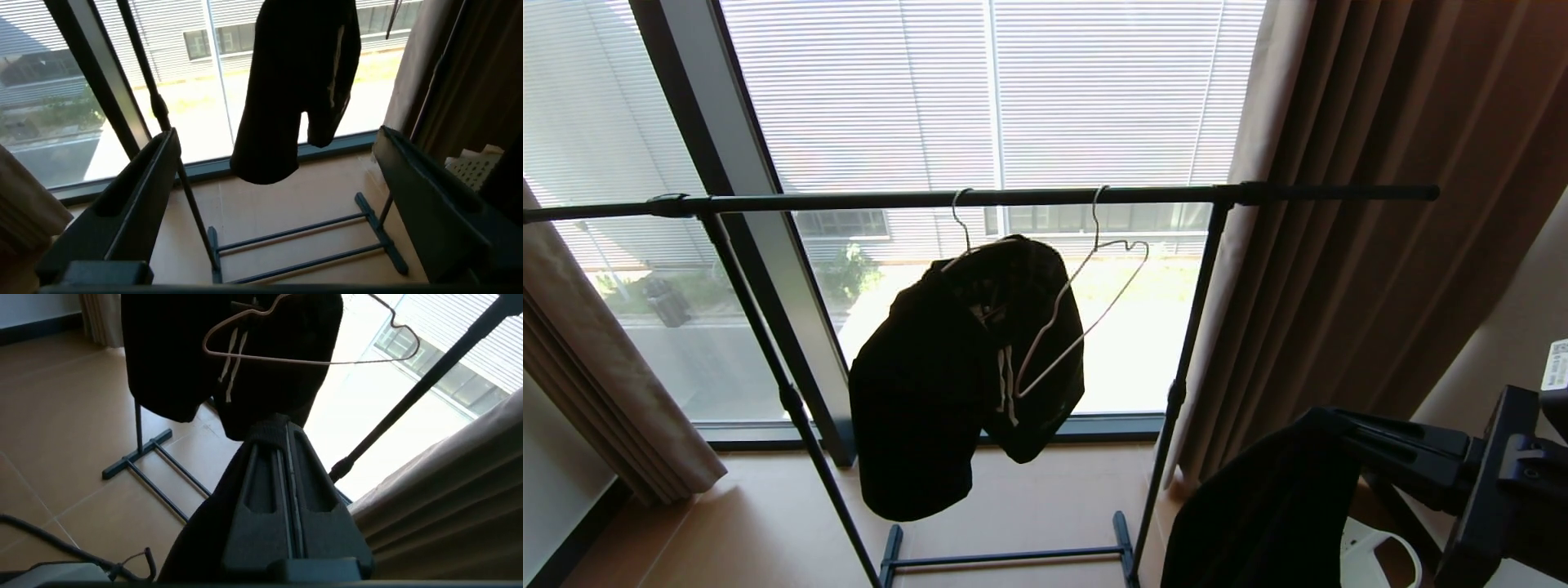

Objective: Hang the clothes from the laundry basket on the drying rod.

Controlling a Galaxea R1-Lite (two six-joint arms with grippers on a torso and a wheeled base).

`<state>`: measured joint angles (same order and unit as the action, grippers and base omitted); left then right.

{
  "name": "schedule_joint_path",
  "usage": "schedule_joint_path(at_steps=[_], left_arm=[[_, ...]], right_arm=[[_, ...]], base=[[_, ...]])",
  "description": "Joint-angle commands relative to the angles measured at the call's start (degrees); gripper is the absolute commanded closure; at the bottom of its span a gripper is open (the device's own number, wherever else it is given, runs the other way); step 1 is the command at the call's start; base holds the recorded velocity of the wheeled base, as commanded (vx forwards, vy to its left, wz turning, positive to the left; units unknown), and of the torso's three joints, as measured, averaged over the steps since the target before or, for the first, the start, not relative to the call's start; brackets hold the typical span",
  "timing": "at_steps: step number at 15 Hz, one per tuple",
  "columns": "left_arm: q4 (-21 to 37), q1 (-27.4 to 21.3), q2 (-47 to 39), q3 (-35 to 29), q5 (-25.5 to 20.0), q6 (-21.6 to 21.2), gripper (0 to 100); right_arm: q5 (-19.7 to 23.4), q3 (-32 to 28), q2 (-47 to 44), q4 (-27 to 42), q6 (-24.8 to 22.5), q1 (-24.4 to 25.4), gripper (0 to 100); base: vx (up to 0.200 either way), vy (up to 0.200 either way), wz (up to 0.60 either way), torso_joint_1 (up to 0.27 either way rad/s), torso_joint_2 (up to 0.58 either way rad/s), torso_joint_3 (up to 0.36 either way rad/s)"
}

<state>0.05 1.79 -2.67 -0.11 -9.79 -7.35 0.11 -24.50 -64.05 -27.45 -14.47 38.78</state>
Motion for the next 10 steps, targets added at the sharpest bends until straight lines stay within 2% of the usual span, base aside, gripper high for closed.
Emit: schedule_joint_path(at_steps=[1,3,5,6,8,9,10], left_arm=[[-1.7,3.2,-17.5,-8.9,-5.2,-0.5,0],[-2.5,0.8,-32.1,-18.4,-8.8,2.5,0],[-4.8,-5.4,-43.2,-23.4,-8.6,6.5,0],[-8.1,-11.6,-49.7,-25.1,-7.3,11.2,0],[-14.1,-24.6,-60.2,-25.6,2.7,15.4,0],[-18.3,-29.0,-65.6,-25.8,6.8,16.5,0],[-21.2,-31.6,-69.1,-26.2,8.6,17.0,0]], right_arm=[[0.1,-2.7,-4.0,-0.1,0.1,1.5,100],[0.1,-8.4,-10.1,-0.4,0.1,1.6,100],[0.1,-12.9,-14.6,-0.4,0.1,1.6,100],[0.0,-14.6,-17.2,-0.4,0.0,1.6,100],[0.0,-15.0,-18.6,-0.4,0.0,2.3,100],[0.0,-15.6,-19.2,-0.4,0.0,2.3,100],[0.0,-16.2,-19.6,-0.4,0.0,2.4,100]], base=[[0.0,0.0,0.0,0.0,0.0,0.0],[0.0,0.0,0.0,0.0,0.0,0.0],[0.0,0.0,0.0,0.0,0.0,0.0],[0.0,0.0,0.0,0.0,0.0,0.0],[0.0,0.0,0.0,0.0,0.0,0.0],[0.0,0.0,0.0,0.0,0.0,0.0],[0.0,0.0,0.0,0.0,0.0,0.0]])
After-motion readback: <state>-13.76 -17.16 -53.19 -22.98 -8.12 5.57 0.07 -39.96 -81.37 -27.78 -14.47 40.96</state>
